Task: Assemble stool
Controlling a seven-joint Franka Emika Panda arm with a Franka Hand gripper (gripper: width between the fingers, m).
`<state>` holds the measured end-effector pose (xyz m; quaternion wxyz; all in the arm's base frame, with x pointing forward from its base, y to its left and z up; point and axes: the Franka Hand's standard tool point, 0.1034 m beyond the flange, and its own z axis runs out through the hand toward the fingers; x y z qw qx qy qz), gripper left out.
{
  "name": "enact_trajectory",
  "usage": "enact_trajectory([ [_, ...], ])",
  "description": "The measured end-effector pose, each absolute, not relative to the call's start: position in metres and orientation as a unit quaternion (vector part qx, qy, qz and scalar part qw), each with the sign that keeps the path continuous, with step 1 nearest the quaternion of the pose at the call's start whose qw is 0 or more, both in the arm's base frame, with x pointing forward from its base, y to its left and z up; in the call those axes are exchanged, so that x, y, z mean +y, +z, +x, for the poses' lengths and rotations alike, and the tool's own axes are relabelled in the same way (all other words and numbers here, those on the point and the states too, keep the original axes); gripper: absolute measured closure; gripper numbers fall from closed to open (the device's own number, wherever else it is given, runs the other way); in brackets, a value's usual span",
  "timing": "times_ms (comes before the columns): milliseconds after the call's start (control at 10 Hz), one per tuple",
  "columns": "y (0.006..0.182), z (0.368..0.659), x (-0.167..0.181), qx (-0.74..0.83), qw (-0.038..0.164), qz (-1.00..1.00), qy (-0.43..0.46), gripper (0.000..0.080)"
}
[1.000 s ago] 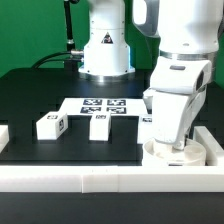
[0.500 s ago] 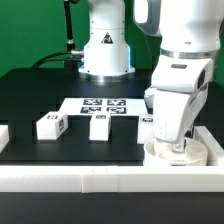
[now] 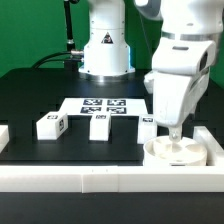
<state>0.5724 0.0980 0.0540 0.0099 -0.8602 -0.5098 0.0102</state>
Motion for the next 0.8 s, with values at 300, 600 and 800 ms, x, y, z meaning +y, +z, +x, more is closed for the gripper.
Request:
enact_trajectory([
  [300,0.07,0.574,0.047,-0.486,-0.006,-0.874,0.004,0.0151],
  [600,0.06,0.552,0.008,-0.465,-0.004,-0.885,0.012,0.0151],
  [800,0.058,0.55,0.006,-0.442,-0.004,-0.897,0.012,0.0151],
])
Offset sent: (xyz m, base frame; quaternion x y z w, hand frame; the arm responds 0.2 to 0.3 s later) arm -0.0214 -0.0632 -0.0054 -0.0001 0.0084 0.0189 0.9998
